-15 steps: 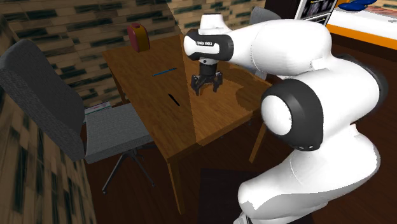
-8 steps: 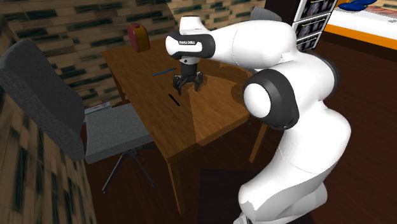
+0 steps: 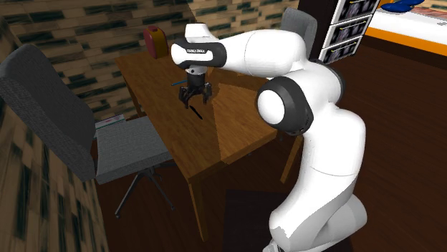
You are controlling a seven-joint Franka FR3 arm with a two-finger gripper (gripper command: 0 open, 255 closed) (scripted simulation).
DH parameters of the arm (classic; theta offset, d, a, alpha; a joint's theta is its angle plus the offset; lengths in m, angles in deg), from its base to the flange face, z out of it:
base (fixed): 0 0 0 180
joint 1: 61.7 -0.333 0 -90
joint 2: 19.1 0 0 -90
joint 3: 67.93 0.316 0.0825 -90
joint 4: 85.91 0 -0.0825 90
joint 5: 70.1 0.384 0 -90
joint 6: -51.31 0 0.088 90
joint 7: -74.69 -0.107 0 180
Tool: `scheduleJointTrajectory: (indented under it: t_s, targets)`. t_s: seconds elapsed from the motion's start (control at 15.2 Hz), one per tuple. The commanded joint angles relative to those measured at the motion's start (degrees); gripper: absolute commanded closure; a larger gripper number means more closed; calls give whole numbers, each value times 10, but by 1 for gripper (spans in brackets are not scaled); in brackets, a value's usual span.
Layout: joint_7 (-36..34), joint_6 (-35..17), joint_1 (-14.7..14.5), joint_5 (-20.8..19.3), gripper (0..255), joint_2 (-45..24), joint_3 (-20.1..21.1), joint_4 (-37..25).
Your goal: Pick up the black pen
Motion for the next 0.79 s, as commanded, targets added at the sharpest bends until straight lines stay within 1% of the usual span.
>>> scheduleJointTrajectory:
  t_s: [0.0,0.2,0.4,0.46,0.73]
  targets:
    - [1,-13,0,-1,0,-5,0,8]
    - [3,-34,0,-2,0,-8,-1,27]
    - [4,-38,0,-2,0,-9,-1,30]
    - [3,-38,-1,-2,255,-9,-1,30]
    - [2,-38,-2,-3,255,-14,-1,25]
